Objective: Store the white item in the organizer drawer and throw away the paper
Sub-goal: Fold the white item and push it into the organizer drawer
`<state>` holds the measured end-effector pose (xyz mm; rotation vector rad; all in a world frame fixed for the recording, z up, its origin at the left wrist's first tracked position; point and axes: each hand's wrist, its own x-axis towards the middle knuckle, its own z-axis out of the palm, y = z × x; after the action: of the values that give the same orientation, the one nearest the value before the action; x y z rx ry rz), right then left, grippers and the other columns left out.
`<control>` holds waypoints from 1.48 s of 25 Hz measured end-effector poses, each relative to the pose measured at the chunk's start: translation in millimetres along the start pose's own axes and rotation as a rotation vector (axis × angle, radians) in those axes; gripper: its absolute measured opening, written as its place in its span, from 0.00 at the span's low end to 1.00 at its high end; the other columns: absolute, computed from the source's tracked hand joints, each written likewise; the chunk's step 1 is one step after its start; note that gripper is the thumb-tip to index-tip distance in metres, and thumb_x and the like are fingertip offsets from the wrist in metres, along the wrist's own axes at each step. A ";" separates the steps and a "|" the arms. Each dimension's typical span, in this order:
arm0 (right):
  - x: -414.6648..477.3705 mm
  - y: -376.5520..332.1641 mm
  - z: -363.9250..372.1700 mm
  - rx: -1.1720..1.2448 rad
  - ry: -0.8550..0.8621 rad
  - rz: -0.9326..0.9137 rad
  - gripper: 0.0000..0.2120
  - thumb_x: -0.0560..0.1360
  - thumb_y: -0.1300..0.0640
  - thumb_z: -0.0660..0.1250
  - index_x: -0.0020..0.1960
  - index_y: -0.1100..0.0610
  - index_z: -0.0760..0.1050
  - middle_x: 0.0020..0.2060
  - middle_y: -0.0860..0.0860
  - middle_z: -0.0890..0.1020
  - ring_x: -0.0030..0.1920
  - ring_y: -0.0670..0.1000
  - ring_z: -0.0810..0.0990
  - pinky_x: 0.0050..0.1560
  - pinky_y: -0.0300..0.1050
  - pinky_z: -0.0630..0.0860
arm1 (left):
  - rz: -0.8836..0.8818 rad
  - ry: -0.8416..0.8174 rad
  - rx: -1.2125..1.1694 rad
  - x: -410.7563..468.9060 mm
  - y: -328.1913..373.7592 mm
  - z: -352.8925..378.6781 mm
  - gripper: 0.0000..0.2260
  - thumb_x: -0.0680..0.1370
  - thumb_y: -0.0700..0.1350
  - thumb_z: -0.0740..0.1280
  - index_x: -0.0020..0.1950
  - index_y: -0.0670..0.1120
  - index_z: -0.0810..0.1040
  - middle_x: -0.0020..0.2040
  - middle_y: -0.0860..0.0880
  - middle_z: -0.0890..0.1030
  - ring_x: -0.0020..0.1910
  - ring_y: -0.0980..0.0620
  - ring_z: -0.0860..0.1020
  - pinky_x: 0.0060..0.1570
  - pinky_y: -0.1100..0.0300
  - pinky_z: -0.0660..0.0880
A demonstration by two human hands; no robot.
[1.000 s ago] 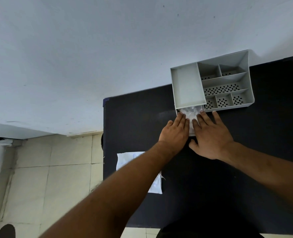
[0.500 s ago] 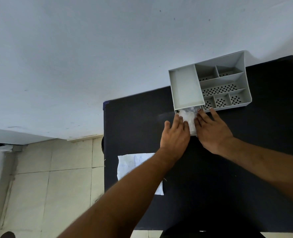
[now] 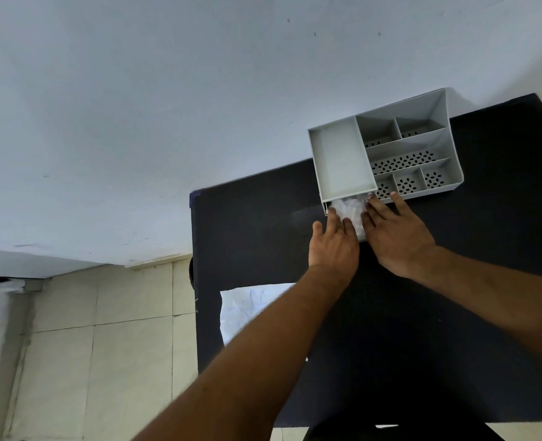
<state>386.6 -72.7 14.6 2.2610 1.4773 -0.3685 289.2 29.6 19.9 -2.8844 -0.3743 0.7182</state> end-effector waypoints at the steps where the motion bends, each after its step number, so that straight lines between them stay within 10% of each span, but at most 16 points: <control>1: 0.1 0.3 0.0 0.007 0.002 -0.001 0.33 0.81 0.46 0.52 0.79 0.63 0.51 0.80 0.59 0.56 0.81 0.57 0.45 0.77 0.62 0.39 | -0.003 0.003 -0.022 0.3 -0.6 0.6 0.28 0.83 0.49 0.58 0.79 0.37 0.56 0.79 0.36 0.61 0.81 0.39 0.49 0.72 0.42 0.59; 37: 2.7 3.3 7.2 0.147 0.074 0.000 0.30 0.82 0.48 0.54 0.79 0.61 0.54 0.80 0.59 0.58 0.81 0.56 0.45 0.77 0.64 0.41 | -0.107 -0.032 0.008 8.4 8.8 0.7 0.29 0.82 0.49 0.59 0.79 0.41 0.55 0.80 0.37 0.58 0.81 0.37 0.45 0.69 0.36 0.59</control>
<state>390.8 -75.1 7.8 2.4130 1.5325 -0.4091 297.8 23.5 13.9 -2.8230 -0.5233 0.7468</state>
